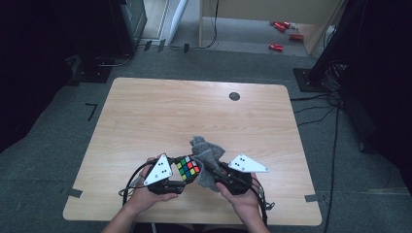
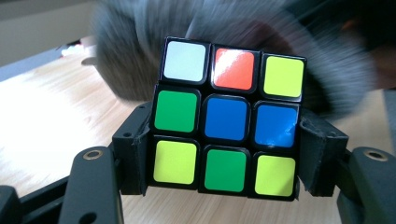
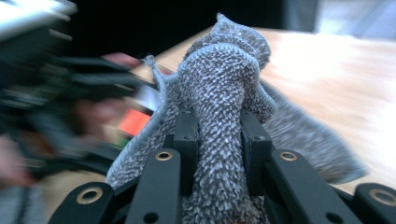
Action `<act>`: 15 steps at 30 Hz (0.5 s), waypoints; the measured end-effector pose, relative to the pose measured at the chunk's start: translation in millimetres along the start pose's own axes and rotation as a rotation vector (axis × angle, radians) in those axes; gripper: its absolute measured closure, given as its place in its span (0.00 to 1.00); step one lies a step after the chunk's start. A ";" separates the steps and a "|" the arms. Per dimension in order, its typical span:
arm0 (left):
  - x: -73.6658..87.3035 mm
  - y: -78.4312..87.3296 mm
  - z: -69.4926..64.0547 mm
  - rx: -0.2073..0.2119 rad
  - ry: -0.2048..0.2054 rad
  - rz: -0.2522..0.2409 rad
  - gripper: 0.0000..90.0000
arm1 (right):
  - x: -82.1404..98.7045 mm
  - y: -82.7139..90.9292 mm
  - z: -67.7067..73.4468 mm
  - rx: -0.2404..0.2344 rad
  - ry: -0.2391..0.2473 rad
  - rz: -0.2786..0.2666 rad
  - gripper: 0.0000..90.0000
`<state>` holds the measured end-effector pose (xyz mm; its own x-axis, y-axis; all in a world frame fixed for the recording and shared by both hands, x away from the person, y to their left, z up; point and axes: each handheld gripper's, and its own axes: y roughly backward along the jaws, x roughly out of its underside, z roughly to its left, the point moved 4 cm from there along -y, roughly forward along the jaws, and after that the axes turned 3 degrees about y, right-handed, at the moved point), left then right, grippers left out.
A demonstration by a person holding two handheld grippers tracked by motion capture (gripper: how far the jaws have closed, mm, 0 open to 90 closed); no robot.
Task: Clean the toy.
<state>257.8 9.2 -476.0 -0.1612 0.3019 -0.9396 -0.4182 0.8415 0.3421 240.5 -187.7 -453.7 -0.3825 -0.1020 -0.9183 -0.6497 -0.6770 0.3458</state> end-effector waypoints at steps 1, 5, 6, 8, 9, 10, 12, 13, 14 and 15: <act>-1.2 1.4 0.4 0.006 0.003 -0.011 0.37 | 3.2 -1.0 -6.0 0.020 -0.015 0.016 0.83; -2.5 3.0 3.1 -0.005 0.010 -0.020 0.37 | 13.2 -3.1 -21.4 0.068 -0.065 0.056 0.84; -1.0 2.4 3.9 -0.012 0.006 -0.009 0.37 | 11.8 -1.8 -21.2 0.059 -0.070 0.040 0.84; 1.9 1.1 4.7 -0.019 0.002 0.006 0.37 | 4.8 2.4 -15.6 0.029 -0.055 -0.003 0.84; 2.5 0.3 4.7 -0.017 0.005 0.008 0.37 | 0.7 4.4 -10.5 0.015 -0.035 -0.023 0.84; 2.5 -0.4 4.3 -0.017 0.003 0.008 0.37 | -3.0 6.2 -4.5 -0.001 -0.011 -0.041 0.84; 1.8 -1.3 1.6 -0.010 -0.004 0.008 0.37 | -8.4 8.6 8.1 -0.034 0.031 -0.069 0.83; 1.4 -1.4 0.1 -0.010 -0.009 0.006 0.37 | -10.0 8.9 13.7 -0.045 0.046 -0.076 0.83; 0.6 -0.8 -1.2 -0.007 -0.012 0.003 0.37 | -10.6 8.4 17.7 -0.054 0.060 -0.075 0.83; 0.6 -0.8 -1.2 -0.007 -0.012 0.003 0.37 | -10.6 8.4 17.7 -0.054 0.060 -0.075 0.83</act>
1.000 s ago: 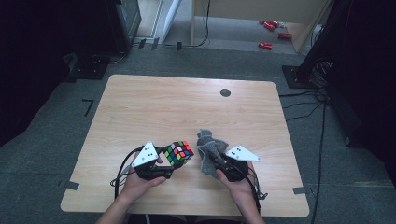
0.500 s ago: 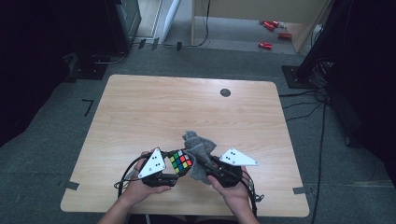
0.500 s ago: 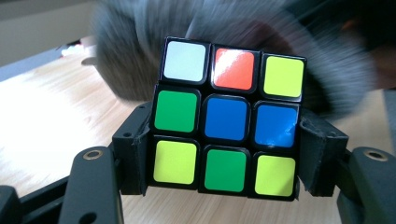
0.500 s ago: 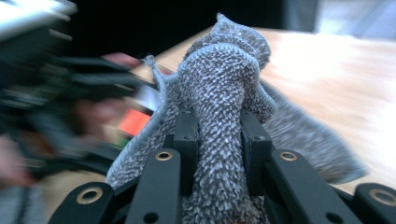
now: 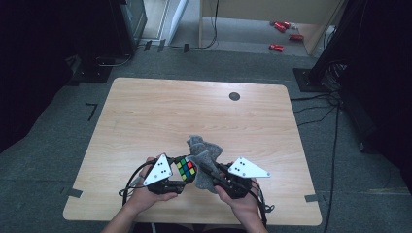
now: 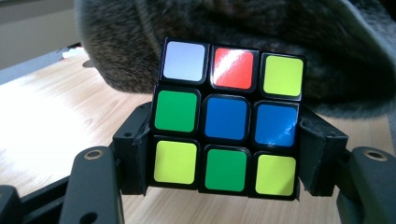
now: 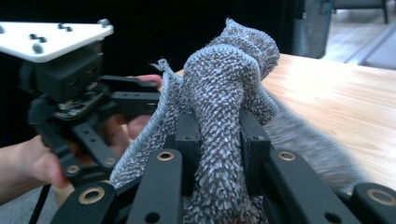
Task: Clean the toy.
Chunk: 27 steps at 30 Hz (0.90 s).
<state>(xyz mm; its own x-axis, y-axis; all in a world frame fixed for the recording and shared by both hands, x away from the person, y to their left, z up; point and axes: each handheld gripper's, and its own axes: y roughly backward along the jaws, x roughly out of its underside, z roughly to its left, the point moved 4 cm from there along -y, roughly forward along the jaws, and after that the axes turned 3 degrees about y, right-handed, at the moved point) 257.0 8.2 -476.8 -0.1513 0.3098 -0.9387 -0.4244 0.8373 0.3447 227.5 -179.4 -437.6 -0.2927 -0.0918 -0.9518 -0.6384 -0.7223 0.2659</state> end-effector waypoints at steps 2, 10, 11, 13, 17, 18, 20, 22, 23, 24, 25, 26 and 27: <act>-1.3 2.2 0.1 -0.003 -0.005 -0.005 0.37 | 3.9 -3.2 -0.6 0.002 0.003 0.017 0.83; -2.8 4.4 4.8 0.003 0.021 -0.022 0.37 | 16.3 -3.5 -27.4 0.088 -0.075 0.080 0.83; -1.7 3.4 4.9 -0.003 0.016 -0.011 0.37 | 14.3 -2.0 -26.7 0.087 -0.073 0.066 0.83; 0.5 1.3 4.6 -0.012 0.005 0.012 0.37 | 8.1 1.2 -20.9 0.068 -0.064 0.031 0.83; -0.2 -0.3 0.4 -0.004 -0.008 0.015 0.37 | -1.0 2.2 0.4 0.013 0.002 -0.009 0.83; -0.2 -0.3 0.4 -0.004 -0.008 0.015 0.37 | -1.0 2.2 0.4 0.013 0.002 -0.009 0.83; -5.1 3.3 -0.4 0.015 0.014 -0.002 0.37 | 1.5 -2.4 4.8 0.020 0.042 0.010 0.83; -6.6 5.1 0.5 0.020 0.022 -0.012 0.37 | 2.6 -2.6 2.2 0.017 0.024 0.002 0.83; -8.7 9.6 4.3 0.041 0.050 -0.044 0.37 | 7.0 -2.9 -10.3 0.045 -0.019 0.033 0.83; -9.5 11.7 6.4 0.054 0.071 -0.065 0.37 | 9.1 -2.8 -15.3 0.069 -0.022 0.050 0.83; -10.4 13.6 8.9 0.067 0.091 -0.084 0.38 | 11.8 -1.8 -21.6 0.091 -0.038 0.064 0.83; -11.0 14.9 10.8 0.074 0.107 -0.095 0.38 | 14.2 -0.8 -26.8 0.098 -0.062 0.065 0.83; -11.0 15.9 12.5 0.070 0.108 -0.097 0.38 | 15.6 0.3 -30.8 0.098 -0.082 0.059 0.83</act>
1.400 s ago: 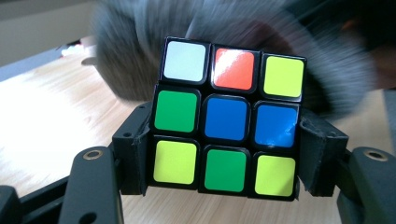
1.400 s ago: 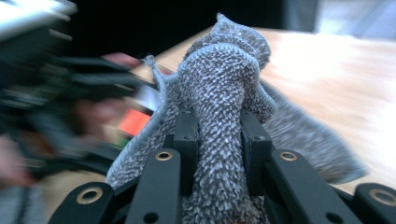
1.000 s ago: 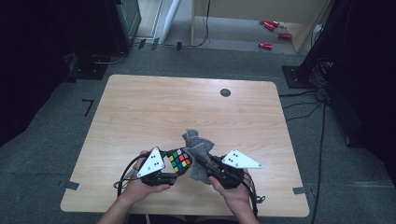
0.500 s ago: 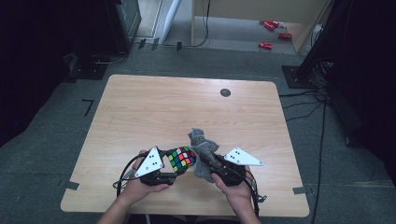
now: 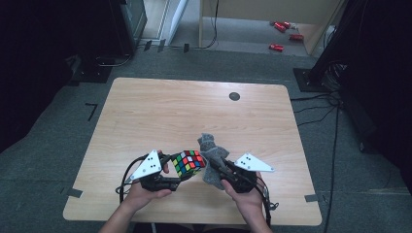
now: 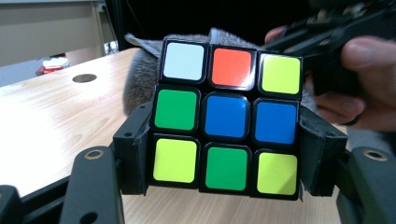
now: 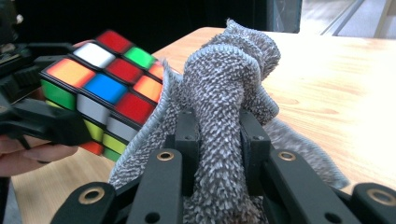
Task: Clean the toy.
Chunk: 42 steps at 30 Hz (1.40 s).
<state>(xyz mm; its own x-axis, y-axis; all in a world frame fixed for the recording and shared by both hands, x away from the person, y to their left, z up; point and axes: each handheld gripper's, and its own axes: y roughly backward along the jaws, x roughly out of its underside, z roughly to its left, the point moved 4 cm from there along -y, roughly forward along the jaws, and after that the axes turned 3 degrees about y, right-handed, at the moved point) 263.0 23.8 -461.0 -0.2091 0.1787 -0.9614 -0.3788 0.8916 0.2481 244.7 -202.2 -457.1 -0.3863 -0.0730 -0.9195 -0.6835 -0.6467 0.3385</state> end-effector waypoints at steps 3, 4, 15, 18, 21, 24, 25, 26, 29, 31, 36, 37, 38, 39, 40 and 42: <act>-0.1 2.2 3.8 0.008 0.036 -0.013 0.37 | -1.1 1.2 -2.1 -0.022 0.012 -0.030 0.84; -1.6 3.4 5.3 0.025 0.067 -0.030 0.37 | -1.2 0.7 0.6 -0.030 0.043 -0.034 0.84; -12.6 15.0 12.4 0.124 0.215 -0.116 0.37 | 18.3 -18.6 47.8 -0.195 0.334 0.004 0.83; -12.7 16.7 15.7 0.115 0.222 -0.120 0.37 | 25.2 -23.4 54.3 -0.236 0.383 0.039 0.82; -11.6 17.0 17.1 0.110 0.219 -0.111 0.38 | 22.3 -22.1 48.5 -0.197 0.389 0.036 0.82; -10.3 14.9 16.0 0.114 0.212 -0.097 0.38 | 12.2 -12.1 33.2 -0.140 0.325 -0.045 0.82; -9.8 13.7 15.2 0.116 0.209 -0.094 0.38 | 9.7 -9.0 29.9 -0.126 0.311 -0.069 0.82; -9.4 12.6 14.2 0.119 0.211 -0.089 0.38 | 8.1 -7.3 28.8 -0.120 0.316 -0.085 0.82; -9.2 11.3 12.7 0.124 0.207 -0.086 0.37 | 10.9 -9.3 37.0 -0.152 0.364 -0.073 0.80; -9.9 12.8 13.4 0.122 0.212 -0.092 0.37 | 16.1 -14.0 43.4 -0.181 0.387 -0.041 0.80; -9.9 14.8 16.2 0.104 0.218 -0.098 0.38 | 29.4 -24.2 55.5 -0.233 0.448 0.054 0.80; -9.9 14.8 16.2 0.104 0.217 -0.099 0.38 | 28.7 -24.2 54.5 -0.228 0.445 0.054 0.80; -10.0 14.9 16.2 0.105 0.217 -0.102 0.38 | 27.0 -23.1 52.0 -0.217 0.436 0.049 0.80; -10.1 15.0 16.2 0.106 0.215 -0.102 0.38 | 24.4 -21.5 48.1 -0.200 0.425 0.037 0.80; -10.1 14.8 16.1 0.107 0.215 -0.101 0.38 | 21.3 -19.0 43.0 -0.176 0.406 0.021 0.80; -9.4 13.6 15.3 0.108 0.212 -0.096 0.38 | 14.8 -14.0 32.7 -0.124 0.356 -0.032 0.79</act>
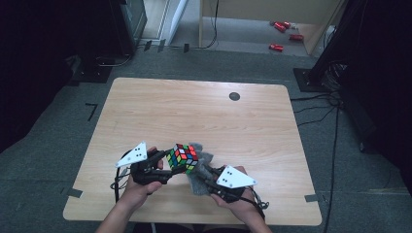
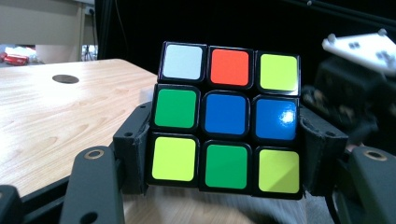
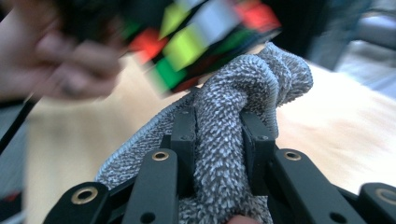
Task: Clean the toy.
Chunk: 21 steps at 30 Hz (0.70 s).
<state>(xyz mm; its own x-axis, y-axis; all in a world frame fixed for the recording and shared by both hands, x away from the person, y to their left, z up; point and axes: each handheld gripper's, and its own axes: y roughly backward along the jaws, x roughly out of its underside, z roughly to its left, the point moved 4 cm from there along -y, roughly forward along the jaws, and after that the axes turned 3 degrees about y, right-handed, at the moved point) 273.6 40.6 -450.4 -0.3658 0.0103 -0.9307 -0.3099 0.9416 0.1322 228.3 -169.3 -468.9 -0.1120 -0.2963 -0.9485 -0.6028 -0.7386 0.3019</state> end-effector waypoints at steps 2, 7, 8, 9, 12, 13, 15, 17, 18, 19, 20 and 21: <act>1.0 -1.5 -0.7 -0.001 -0.003 0.007 0.38 | -1.7 4.0 -5.7 0.047 -0.009 -0.026 0.79; 1.5 -2.2 -1.1 0.000 -0.001 0.007 0.38 | 1.0 -4.0 10.6 -0.040 0.038 -0.004 0.78; 1.2 -1.6 -0.9 -0.001 0.002 0.004 0.38 | 2.4 -6.9 15.9 -0.055 0.057 0.012 0.78; 0.8 -0.8 -0.7 -0.003 0.006 0.001 0.38 | 4.0 -9.7 21.0 -0.072 0.072 0.027 0.78; -0.3 0.1 -0.2 -0.007 0.003 -0.007 0.38 | 8.3 -15.5 31.1 -0.118 0.112 0.063 0.78; -0.4 -0.2 -0.7 -0.007 0.000 -0.007 0.38 | 9.4 -17.0 32.3 -0.124 0.120 0.078 0.78; -0.2 -0.5 -1.3 -0.007 -0.002 -0.006 0.38 | 9.9 -17.4 31.5 -0.121 0.123 0.083 0.78; -0.4 -0.5 -1.8 -0.003 -0.004 -0.004 0.38 | 8.4 -11.4 16.2 -0.060 0.083 0.066 0.79; -0.3 -0.6 -1.9 -0.003 -0.005 -0.003 0.38 | 7.6 -9.5 13.3 -0.045 0.073 0.060 0.79; 0.0 -0.9 -1.9 -0.003 -0.005 -0.001 0.38 | 5.6 -5.9 7.6 -0.020 0.052 0.040 0.79; 0.7 -1.5 -1.6 -0.005 -0.006 0.004 0.38 | 3.6 -2.4 3.0 -0.001 0.026 0.017 0.80; 1.2 -2.1 -1.7 -0.005 -0.005 0.006 0.38 | 1.3 0.3 0.1 0.011 0.010 -0.006 0.80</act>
<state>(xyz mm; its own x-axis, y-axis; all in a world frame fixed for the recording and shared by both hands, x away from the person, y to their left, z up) 272.3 38.1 -451.2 -0.3633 0.0178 -0.9315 -0.3120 0.9397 0.1397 227.8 -169.8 -470.0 -0.1001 -0.2980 -0.9493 -0.6121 -0.7337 0.2949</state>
